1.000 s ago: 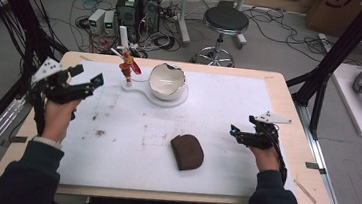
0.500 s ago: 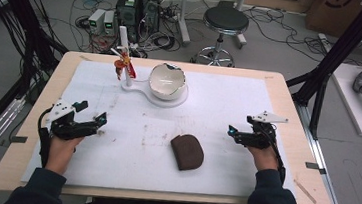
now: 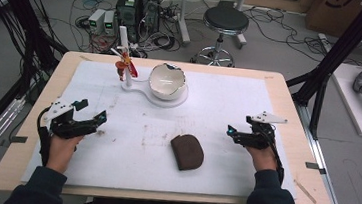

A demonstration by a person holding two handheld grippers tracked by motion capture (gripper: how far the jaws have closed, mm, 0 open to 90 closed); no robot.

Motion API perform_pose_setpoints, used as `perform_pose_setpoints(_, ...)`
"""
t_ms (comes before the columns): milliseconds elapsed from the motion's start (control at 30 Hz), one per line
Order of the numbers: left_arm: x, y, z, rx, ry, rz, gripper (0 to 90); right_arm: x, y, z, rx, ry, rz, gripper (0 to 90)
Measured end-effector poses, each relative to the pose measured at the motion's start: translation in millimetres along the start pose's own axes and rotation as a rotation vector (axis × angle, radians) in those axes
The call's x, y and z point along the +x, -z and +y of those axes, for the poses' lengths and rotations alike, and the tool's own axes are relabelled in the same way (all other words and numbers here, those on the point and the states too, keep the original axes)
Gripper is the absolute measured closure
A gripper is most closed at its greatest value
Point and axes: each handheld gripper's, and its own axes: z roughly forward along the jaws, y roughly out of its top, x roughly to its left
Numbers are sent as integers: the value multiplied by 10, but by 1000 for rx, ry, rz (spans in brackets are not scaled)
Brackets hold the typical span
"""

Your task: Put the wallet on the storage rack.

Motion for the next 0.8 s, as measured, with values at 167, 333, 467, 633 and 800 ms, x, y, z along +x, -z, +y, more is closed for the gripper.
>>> perform_pose_setpoints(167,20,-21,-31,19,7,-11,143,10,-5,-8,8,-6,-1,160)
perform_pose_setpoints(333,43,-2,-22,4,26,-5,144,53,-9,-1,14,4,7,160)
perform_pose_setpoints(467,47,-7,-19,10,25,-12,146,72,-32,0,22,13,35,160)
perform_pose_setpoints(633,4,1,-22,14,9,-40,179,161,-93,-4,37,-10,141,160)
perform_pose_setpoints(800,-12,-36,-39,31,11,-64,192,331,-235,32,70,5,239,160)
